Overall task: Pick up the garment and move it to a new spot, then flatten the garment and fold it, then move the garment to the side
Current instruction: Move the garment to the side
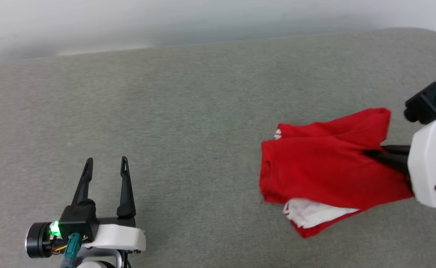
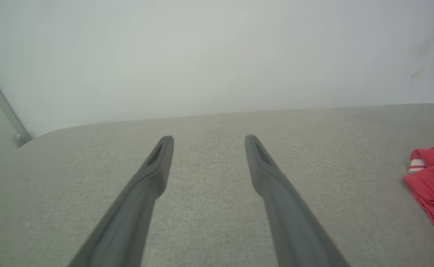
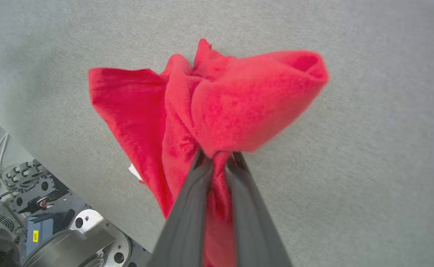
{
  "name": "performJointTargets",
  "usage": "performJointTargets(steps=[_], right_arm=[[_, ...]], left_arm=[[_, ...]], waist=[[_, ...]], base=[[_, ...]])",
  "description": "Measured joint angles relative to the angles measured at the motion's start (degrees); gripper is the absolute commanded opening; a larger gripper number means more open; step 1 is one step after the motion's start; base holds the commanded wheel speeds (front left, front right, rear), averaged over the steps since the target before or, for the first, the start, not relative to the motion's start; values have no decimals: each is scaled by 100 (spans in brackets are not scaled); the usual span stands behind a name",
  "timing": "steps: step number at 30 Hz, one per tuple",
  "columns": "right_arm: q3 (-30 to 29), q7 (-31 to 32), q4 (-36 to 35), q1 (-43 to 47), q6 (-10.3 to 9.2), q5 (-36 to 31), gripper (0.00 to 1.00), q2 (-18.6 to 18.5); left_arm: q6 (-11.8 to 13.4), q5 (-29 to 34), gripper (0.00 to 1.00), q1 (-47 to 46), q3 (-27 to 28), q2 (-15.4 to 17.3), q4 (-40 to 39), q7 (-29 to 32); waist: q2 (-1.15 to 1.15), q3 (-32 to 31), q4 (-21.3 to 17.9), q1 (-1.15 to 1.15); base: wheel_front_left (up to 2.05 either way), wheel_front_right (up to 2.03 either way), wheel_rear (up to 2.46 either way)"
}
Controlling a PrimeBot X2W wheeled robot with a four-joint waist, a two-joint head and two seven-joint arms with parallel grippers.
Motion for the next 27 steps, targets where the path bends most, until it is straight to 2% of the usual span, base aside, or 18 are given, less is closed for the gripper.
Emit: performJointTargets(steps=[6,14,21,27], right_arm=[[5,-294,155,-259,0,-555,0,-651],[-398,-989,1278,-509,1,-1172,0,-1107],[-1089,-1316,2482,-750,2,-1690,0,-1154],[-1535,-1519,3192,-932,1,-2048,0,-797]], left_arm=[[-56,58,100,-205,38,32,-185,0],[-108,147,100,-561,41,172,-408,0],[-141,169,100,-807,5,244,-557,0],[-140,168,100,-879,-15,275,-621,0]], waist=[[0,405,-413,0],[0,1132,-704,0],[0,1709,-688,0],[0,2015,-569,1]], base=[[0,0,0],[0,0,0],[0,0,0],[0,0,0]])
